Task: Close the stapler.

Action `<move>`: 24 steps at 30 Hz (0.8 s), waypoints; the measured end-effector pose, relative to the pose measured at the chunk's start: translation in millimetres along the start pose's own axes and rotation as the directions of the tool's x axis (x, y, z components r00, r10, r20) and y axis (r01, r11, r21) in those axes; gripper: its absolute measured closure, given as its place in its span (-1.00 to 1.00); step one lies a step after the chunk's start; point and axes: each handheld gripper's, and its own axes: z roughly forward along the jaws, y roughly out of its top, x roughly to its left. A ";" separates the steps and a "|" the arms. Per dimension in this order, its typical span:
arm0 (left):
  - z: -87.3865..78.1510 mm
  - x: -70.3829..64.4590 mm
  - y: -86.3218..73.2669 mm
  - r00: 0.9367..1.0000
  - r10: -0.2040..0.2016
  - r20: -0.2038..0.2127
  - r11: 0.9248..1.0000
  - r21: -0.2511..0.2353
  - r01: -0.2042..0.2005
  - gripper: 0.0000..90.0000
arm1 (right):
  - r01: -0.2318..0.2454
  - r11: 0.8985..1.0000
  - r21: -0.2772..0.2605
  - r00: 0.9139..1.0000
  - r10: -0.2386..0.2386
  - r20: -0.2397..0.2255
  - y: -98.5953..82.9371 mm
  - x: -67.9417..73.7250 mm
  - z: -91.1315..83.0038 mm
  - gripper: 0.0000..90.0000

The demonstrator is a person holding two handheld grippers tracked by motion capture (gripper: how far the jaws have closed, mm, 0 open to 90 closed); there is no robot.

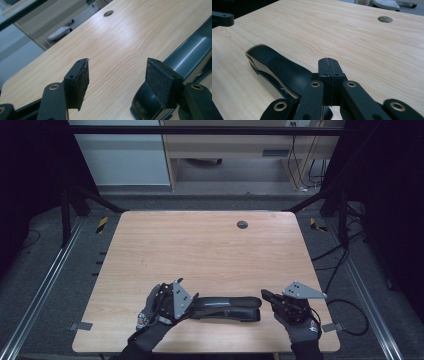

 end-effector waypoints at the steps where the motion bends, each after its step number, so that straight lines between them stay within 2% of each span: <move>1: 0.0 0.0 0.0 1.000 0.000 0.000 1.000 0.000 0.000 -0.22 | 0.003 1.000 0.003 1.000 -0.003 -0.003 1.0 1.7 0.7 1.00; 2: -0.4 7.9 -9.3 0.999 -0.029 -0.014 1.000 0.007 0.029 -0.22 | 0.005 1.000 0.004 1.000 -0.005 -0.008 1.8 3.5 1.7 1.00; 3: -0.4 7.9 -9.3 0.999 -0.029 -0.014 1.000 0.007 0.029 -0.22 | 0.006 1.000 0.007 1.000 -0.005 -0.013 2.0 5.8 2.6 1.00; 5: -1.4 17.1 -19.1 0.998 -0.058 -0.024 0.998 0.021 0.059 -0.22 | 0.009 1.000 0.009 1.000 -0.009 -0.019 1.9 7.8 3.4 1.00; 6: -2.5 25.7 -29.1 0.995 -0.090 -0.040 0.995 0.029 0.091 -0.22 | 0.017 1.000 0.016 1.000 -0.017 -0.024 0.9 11.7 5.7 1.00; 8: -3.2 29.8 -33.7 0.993 -0.104 -0.050 0.994 0.032 0.105 -0.21 | 0.026 0.999 0.030 0.999 -0.025 -0.025 -0.8 13.6 8.8 1.00; 10: -6.9 40.5 -45.2 0.988 -0.139 -0.071 0.989 0.036 0.142 -0.21 | 0.025 0.999 0.037 0.999 -0.025 -0.021 -3.5 14.2 11.8 1.00; 12: -8.4 43.2 -48.7 0.986 -0.146 -0.081 0.988 0.029 0.149 -0.21 | 0.014 1.000 0.027 1.000 -0.013 -0.023 -4.5 13.7 12.3 1.00; 13: -11.1 47.9 -56.8 0.982 -0.158 -0.101 0.987 0.022 0.160 -0.21 | 0.007 1.000 0.023 1.000 -0.007 -0.022 -5.6 13.6 12.4 1.00; 15: -12.8 51.6 -65.3 0.978 -0.178 -0.111 0.983 0.020 0.181 -0.20 | 0.018 0.999 0.041 1.000 -0.018 -0.003 -8.0 15.2 13.9 1.00; 16: -12.8 51.6 -65.3 0.978 -0.178 -0.111 0.983 0.020 0.181 -0.20 | 0.018 0.999 0.041 1.000 -0.018 -0.003 -8.0 15.2 13.9 1.00; 17: -14.3 55.4 -72.6 0.974 -0.191 -0.124 0.980 0.025 0.196 -0.20 | 0.023 0.998 0.056 1.000 -0.024 0.008 -12.5 14.9 16.6 1.00; 19: -15.5 59.5 -77.6 0.969 -0.207 -0.132 0.977 0.030 0.213 -0.19 | 0.007 0.998 0.056 1.000 -0.007 0.005 -16.5 12.9 18.0 1.00; 21: -17.2 62.0 -81.4 0.967 -0.218 -0.131 0.974 0.030 0.223 -0.19 | 0.000 0.999 0.041 1.000 0.000 0.002 -18.9 12.1 18.2 1.00; 24: -20.5 64.9 -88.5 0.965 -0.222 -0.140 0.973 0.040 0.229 -0.19 | 0.006 0.999 0.047 1.000 -0.007 0.017 -22.2 14.0 19.3 1.00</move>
